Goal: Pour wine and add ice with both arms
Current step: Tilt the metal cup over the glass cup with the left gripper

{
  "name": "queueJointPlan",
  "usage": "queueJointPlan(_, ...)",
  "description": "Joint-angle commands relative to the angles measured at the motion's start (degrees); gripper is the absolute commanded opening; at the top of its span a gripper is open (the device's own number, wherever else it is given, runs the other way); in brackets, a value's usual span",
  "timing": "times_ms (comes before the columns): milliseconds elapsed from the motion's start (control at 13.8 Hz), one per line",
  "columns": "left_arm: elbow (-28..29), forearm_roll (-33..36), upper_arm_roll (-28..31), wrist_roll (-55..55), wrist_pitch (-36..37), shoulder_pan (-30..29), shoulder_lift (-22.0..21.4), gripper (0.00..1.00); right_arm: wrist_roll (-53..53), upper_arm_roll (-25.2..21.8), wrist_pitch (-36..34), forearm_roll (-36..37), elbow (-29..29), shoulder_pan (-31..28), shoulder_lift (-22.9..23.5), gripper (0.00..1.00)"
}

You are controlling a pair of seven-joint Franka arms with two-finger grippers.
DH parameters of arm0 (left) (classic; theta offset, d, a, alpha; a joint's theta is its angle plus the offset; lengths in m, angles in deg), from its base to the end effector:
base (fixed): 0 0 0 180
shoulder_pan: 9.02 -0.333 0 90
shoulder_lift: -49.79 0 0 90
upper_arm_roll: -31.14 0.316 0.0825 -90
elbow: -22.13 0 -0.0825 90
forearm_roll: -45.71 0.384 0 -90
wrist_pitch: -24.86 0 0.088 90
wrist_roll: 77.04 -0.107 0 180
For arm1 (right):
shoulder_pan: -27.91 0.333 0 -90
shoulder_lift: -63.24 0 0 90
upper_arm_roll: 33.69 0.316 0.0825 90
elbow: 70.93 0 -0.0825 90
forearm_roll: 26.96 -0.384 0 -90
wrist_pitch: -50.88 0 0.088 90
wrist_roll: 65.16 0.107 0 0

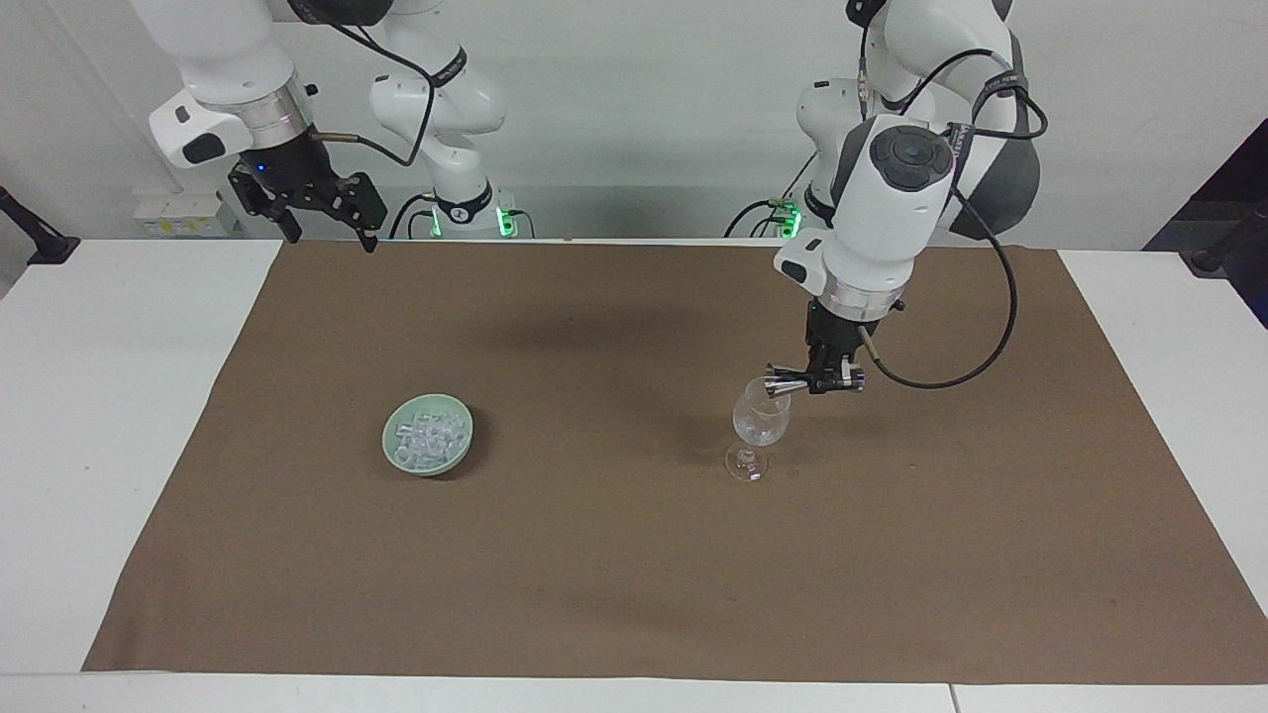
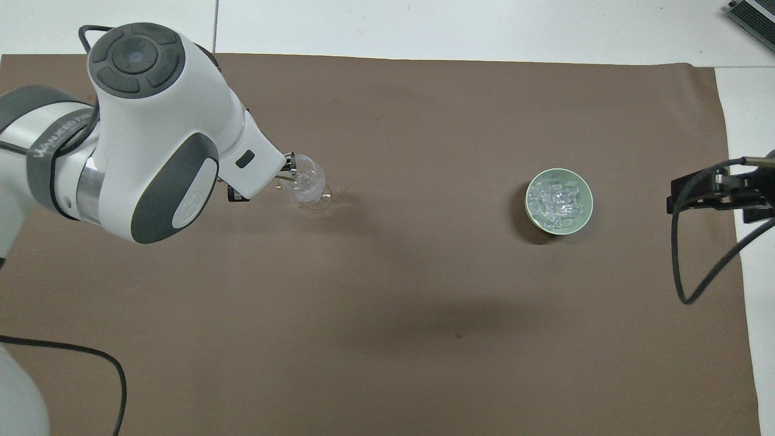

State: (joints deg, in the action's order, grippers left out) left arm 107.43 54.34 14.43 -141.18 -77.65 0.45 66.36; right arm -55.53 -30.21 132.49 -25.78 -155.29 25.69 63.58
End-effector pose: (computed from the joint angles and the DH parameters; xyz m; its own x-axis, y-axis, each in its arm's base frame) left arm 0.5979 -0.2546 0.5149 -0.0229 -0.9985 -0.0490 -0.9985 0.0253 -0.0493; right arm 0.5411 0.0093 0.6546 0.9877 -0.1485 -0.0497 -0.1472 -0.9887 0.0289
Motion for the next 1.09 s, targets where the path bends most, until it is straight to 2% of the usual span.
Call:
queueJointPlan(0, -0.1, 3.1, 1.2, 1.4, 1.8, 2.0, -0.9, 0.0, -1.0, 0.4, 0.9, -1.2, -1.2, -0.9, -1.0, 1.0)
queueJointPlan(218, -0.2, 5.9, 1.2, 2.7, 2.1, 2.9, -0.8, 0.0, -1.0, 0.3, 0.9, -1.2, -1.2, -0.9, -1.0, 1.0)
queueJointPlan(436, -0.2, 5.9, 1.2, 6.3, 2.2, 3.7, -0.8, 0.0, -1.0, 0.4, 1.0, -1.2, -1.2, -0.9, -1.0, 1.0)
queueJointPlan(800, -2.3, 5.2, 1.3, 5.3, 4.0, 3.0, -0.9, 0.0, -1.1, 0.2, 0.9, -1.2, -1.2, -1.1, -1.0, 1.0)
queueJointPlan(1018, -2.6, -1.0, 1.8, 4.2, 3.9, 1.0, -1.0, 0.0, -1.1, 0.2, 1.7, -1.1, -1.5, -1.7, -1.1, 1.0)
